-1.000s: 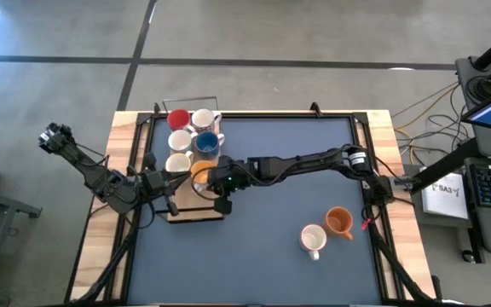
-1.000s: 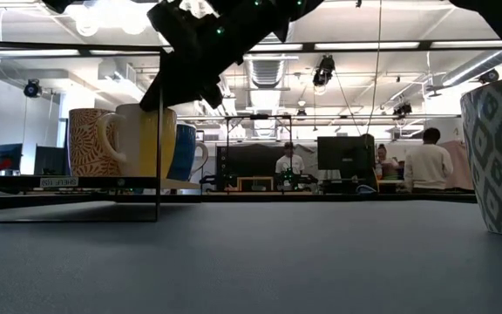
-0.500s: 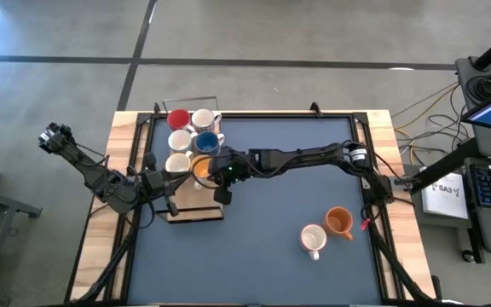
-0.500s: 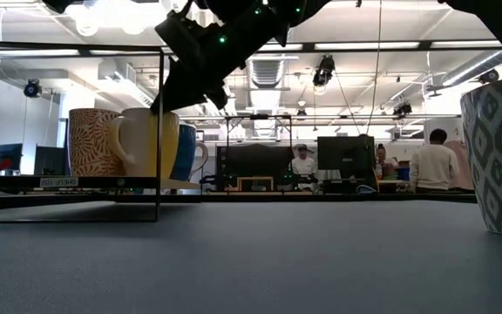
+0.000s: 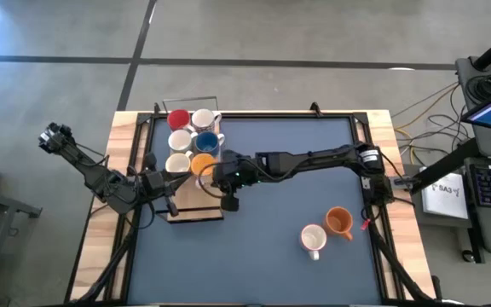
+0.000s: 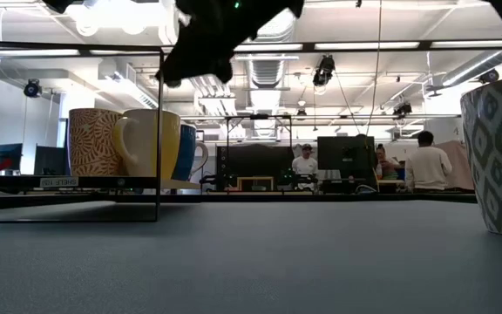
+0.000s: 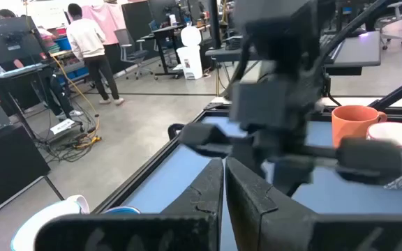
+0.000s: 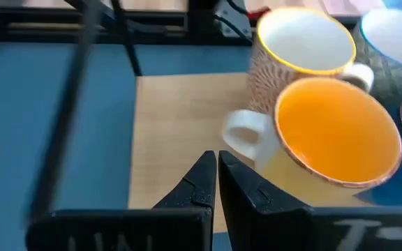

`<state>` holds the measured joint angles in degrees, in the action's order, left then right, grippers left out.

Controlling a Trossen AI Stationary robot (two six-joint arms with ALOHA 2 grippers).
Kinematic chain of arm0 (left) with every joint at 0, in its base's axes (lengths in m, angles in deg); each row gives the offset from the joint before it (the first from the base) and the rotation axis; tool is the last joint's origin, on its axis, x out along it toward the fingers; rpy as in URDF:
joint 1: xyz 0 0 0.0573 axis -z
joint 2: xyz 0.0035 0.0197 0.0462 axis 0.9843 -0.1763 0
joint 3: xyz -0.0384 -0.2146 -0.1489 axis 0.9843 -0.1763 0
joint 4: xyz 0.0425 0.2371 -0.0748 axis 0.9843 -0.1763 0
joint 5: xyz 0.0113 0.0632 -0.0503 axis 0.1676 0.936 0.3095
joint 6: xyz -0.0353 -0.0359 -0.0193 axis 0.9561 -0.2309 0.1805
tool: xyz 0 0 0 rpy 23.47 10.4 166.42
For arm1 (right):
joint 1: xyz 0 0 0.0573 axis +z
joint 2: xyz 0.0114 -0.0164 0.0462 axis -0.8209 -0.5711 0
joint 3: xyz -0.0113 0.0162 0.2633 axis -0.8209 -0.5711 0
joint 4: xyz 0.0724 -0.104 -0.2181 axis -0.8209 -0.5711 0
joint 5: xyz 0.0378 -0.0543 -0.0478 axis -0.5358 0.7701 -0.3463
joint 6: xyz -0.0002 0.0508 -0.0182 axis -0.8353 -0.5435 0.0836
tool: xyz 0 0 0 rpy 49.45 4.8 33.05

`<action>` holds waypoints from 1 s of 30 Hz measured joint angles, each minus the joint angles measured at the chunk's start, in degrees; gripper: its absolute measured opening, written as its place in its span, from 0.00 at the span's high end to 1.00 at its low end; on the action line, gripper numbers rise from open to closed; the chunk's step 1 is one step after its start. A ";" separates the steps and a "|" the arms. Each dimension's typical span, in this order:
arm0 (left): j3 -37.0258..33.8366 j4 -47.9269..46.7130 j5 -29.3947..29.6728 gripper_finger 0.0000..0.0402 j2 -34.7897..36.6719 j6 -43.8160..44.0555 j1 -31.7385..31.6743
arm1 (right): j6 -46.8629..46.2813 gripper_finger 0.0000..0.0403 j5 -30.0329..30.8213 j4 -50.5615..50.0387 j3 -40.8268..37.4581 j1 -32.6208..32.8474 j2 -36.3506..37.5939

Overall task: Place coffee mugs
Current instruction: Put the gray patterned mug on the shelf

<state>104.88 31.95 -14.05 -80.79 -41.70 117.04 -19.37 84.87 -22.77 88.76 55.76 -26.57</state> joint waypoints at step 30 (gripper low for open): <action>0.61 21.64 -6.50 1.00 -8.17 -4.95 0.04 | -4.01 0.98 -1.48 29.59 -55.99 9.68 41.73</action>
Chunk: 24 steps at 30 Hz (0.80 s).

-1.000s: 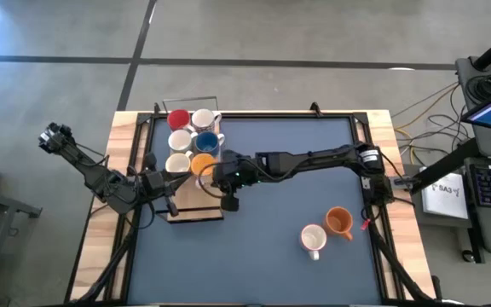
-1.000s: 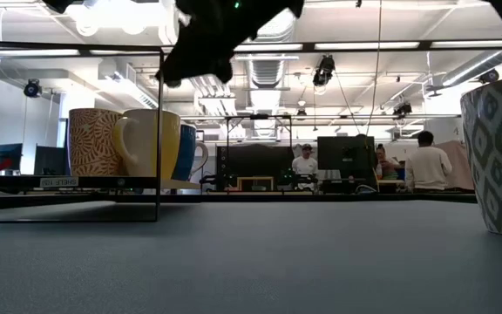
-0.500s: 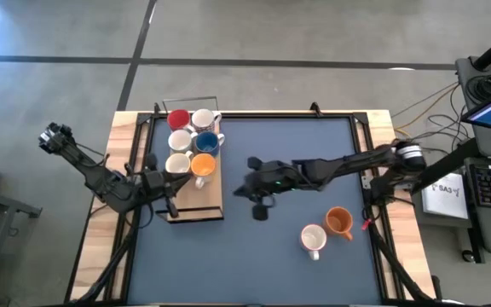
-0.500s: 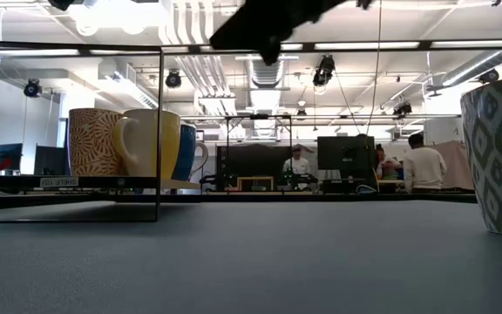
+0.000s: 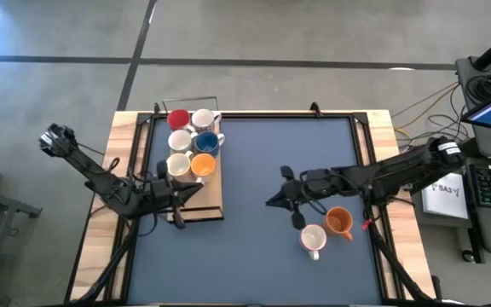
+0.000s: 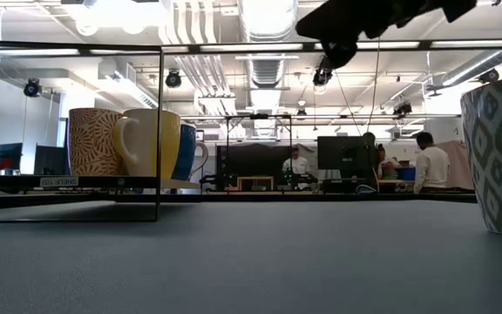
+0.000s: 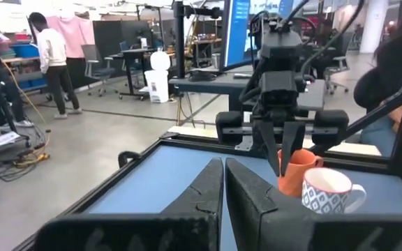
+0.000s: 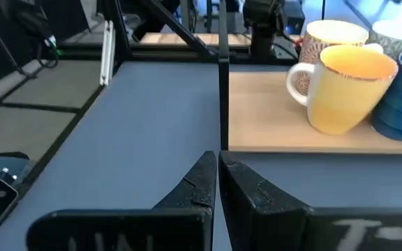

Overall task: Place coffee mugs
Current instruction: Put the gray patterned mug on the shelf

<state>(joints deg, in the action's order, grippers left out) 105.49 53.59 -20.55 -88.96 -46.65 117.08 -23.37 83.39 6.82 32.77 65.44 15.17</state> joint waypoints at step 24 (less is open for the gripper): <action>5.99 -2.92 -0.01 1.00 -6.70 -4.06 0.09 | -8.07 0.98 0.13 -3.00 -6.44 5.00 5.81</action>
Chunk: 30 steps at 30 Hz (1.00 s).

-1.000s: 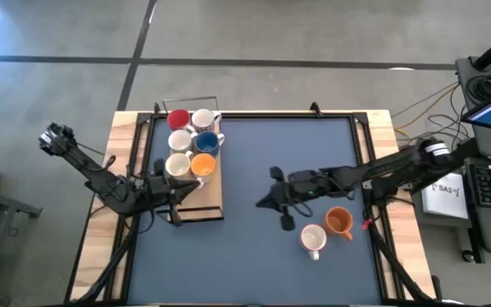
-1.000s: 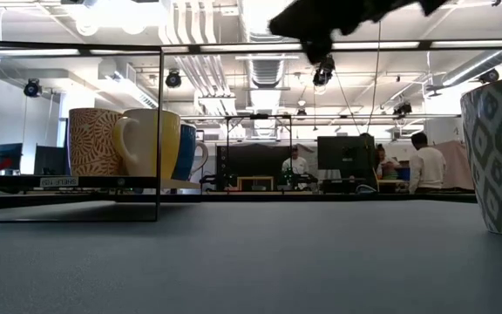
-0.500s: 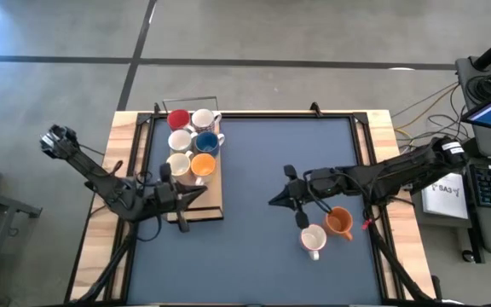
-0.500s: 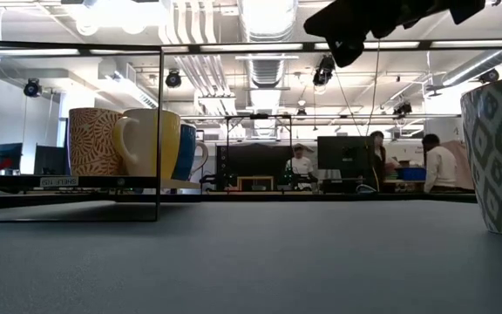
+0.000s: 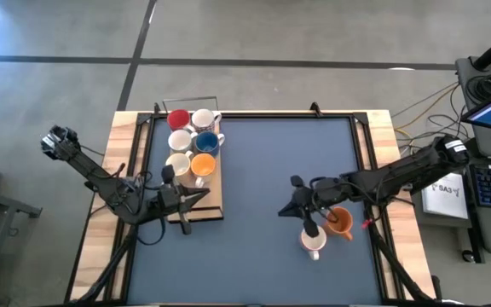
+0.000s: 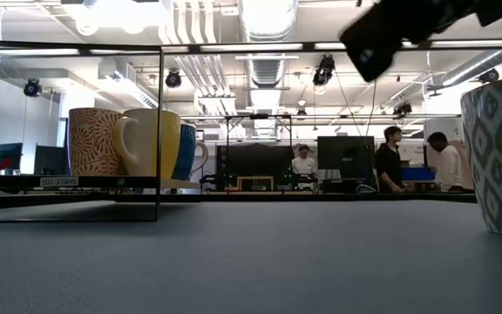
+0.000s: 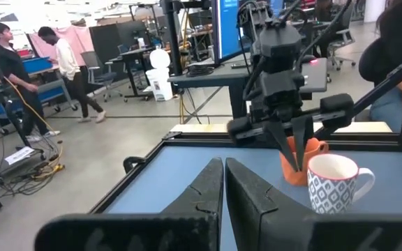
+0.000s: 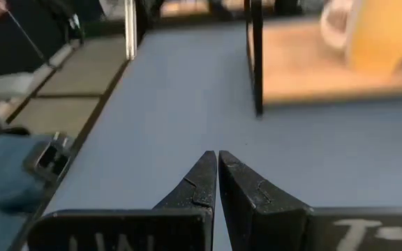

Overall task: Place coffee mugs
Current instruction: Put the gray patterned mug on the shelf

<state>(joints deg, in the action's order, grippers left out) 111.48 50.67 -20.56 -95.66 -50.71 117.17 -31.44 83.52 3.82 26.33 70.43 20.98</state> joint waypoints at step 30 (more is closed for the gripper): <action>-0.11 -1.29 0.02 1.00 -0.04 0.02 0.00 | -39.83 0.98 -0.17 -67.68 24.19 4.70 0.84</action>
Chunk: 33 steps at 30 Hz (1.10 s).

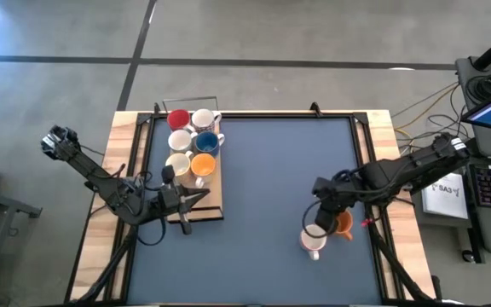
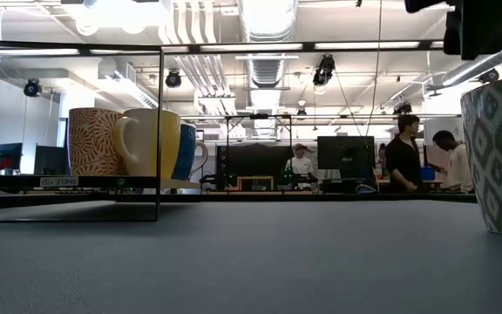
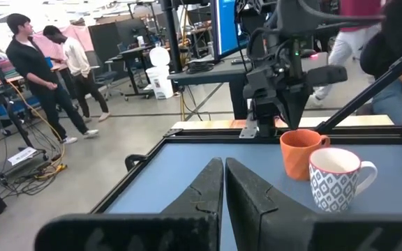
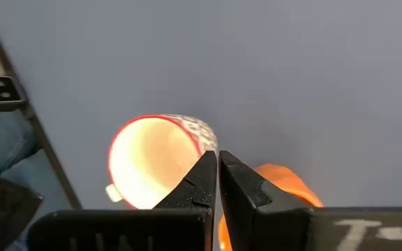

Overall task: Place coffee mugs
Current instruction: Put the gray patterned mug on the shelf

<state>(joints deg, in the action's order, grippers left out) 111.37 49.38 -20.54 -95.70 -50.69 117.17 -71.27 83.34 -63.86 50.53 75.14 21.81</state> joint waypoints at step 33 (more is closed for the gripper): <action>-0.04 -0.90 0.00 1.00 0.00 0.04 0.00 | 13.58 0.98 -0.02 6.57 -1.09 2.80 -8.40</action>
<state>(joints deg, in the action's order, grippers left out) 111.33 48.48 -20.54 -95.70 -50.65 117.17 -57.68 83.33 -57.29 49.44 77.94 13.41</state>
